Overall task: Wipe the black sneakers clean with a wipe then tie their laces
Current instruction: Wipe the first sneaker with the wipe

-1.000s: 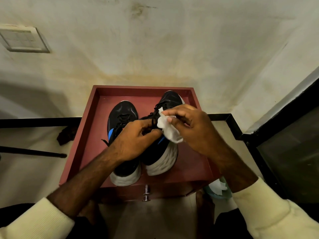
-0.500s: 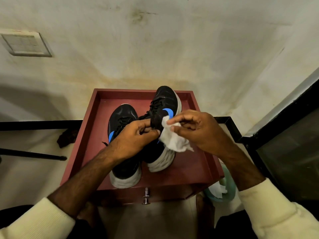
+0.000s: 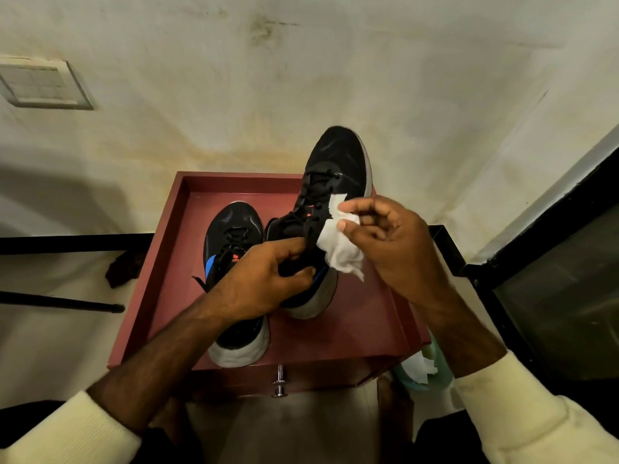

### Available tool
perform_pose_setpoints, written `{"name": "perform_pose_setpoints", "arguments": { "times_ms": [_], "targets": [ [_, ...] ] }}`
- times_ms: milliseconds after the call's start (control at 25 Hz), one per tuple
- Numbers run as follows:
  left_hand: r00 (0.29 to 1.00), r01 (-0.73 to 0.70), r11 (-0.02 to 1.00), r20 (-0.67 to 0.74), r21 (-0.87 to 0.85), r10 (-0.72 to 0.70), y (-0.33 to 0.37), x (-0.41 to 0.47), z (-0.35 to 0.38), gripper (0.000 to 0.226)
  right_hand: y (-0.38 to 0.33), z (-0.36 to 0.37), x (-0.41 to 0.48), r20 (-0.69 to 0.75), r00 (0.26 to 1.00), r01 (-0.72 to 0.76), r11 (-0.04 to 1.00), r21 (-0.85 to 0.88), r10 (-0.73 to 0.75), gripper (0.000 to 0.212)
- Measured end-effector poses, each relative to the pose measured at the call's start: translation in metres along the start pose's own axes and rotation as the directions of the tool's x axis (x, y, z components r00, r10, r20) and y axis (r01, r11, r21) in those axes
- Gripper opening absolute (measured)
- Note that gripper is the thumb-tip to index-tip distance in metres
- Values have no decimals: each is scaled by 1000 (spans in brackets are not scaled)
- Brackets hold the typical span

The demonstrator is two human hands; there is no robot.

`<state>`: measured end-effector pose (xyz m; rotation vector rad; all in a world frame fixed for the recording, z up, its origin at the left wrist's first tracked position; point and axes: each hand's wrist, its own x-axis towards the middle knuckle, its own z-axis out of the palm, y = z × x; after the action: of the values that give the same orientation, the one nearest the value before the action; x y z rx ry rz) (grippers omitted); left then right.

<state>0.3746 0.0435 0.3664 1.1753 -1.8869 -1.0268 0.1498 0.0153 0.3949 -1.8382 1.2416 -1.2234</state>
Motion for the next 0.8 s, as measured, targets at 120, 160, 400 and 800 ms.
{"name": "perform_pose_setpoints", "arguments": {
  "times_ms": [120, 160, 400, 800],
  "targets": [
    [999, -37, 998, -29, 42, 38, 0, 0, 1, 19, -4, 7, -3, 175, 974, 167, 979, -117, -145, 21],
    [999, -40, 999, -36, 18, 40, 1, 0, 0, 26, -5, 6, -5, 275, 952, 164, 982, -91, -134, 21],
    [995, -45, 998, -90, 40, 49, 1, 0, 5, 19, -9, 12, -3, -90, 973, 186, 956, -225, -210, 19],
    [990, -22, 1000, -141, 18, 24, 3, -3, 6, 19, -3, 4, 6, -159, 964, 174, 957, -233, -214, 17]
  ]
}}
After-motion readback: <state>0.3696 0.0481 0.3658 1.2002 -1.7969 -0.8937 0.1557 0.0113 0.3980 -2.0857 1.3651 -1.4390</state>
